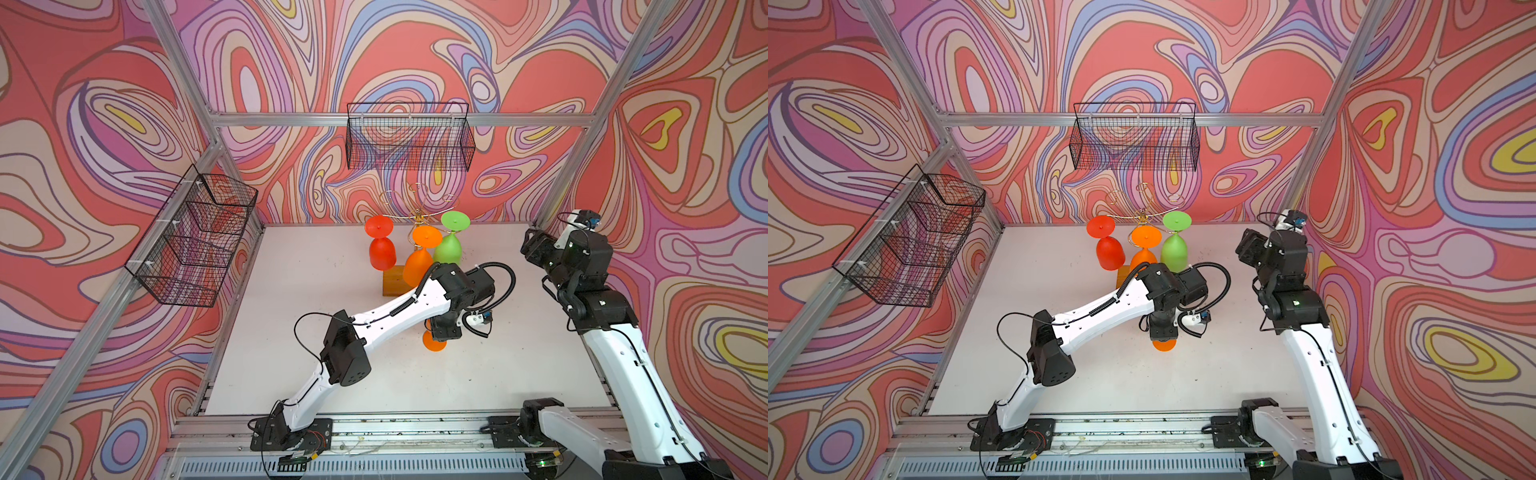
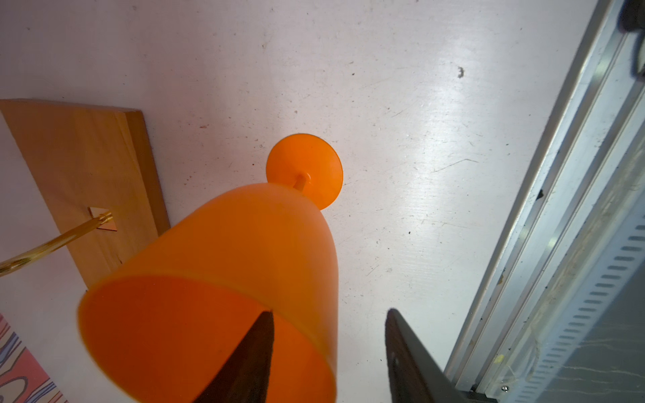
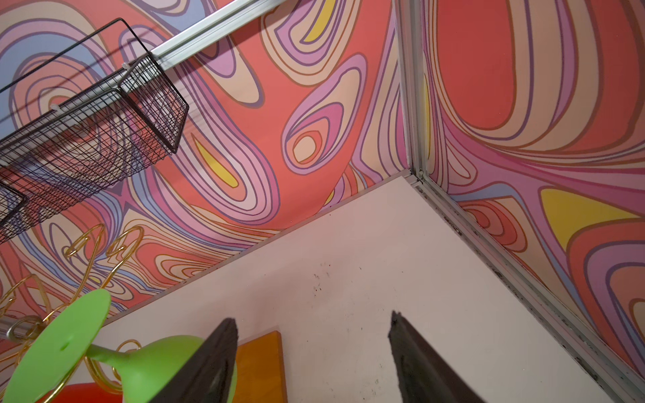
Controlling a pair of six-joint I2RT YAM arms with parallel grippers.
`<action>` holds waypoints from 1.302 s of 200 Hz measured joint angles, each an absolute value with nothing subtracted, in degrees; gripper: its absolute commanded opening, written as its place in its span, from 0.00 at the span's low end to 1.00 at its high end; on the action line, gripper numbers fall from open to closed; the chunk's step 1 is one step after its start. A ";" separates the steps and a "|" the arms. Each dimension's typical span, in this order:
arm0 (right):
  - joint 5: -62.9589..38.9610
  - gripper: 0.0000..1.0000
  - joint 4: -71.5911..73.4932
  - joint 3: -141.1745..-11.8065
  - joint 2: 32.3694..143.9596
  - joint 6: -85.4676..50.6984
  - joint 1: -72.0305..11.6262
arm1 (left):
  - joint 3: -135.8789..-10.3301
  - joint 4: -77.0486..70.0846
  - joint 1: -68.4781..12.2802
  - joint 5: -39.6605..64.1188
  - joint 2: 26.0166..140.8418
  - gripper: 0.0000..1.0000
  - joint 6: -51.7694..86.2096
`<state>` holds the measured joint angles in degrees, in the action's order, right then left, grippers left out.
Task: Take the wine glass off the wine glass rack
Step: Place the wine glass at the center of the table, then pick up the wine glass from the wine glass rack.
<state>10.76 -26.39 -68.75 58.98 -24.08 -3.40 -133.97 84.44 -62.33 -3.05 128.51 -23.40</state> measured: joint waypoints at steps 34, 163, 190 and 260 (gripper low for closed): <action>10.74 0.73 -26.39 -68.75 58.98 -24.03 -3.40 | -134.21 83.31 -62.33 -4.58 128.44 0.73 -23.55; 10.46 0.73 -26.37 -68.29 59.00 -24.05 -3.40 | -134.41 81.19 -62.33 -6.48 116.66 0.82 -23.29; 9.21 0.73 -26.33 -68.29 59.00 -24.47 -3.40 | -132.46 77.43 -62.33 -6.00 108.81 0.79 -22.79; -4.58 0.72 -21.43 -68.23 60.55 -31.44 -3.40 | -100.33 48.56 -60.77 -6.39 72.51 0.73 -21.80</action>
<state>-4.58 -21.43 -68.23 60.55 -31.44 -3.40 -100.33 48.56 -60.77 -6.39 72.51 -21.80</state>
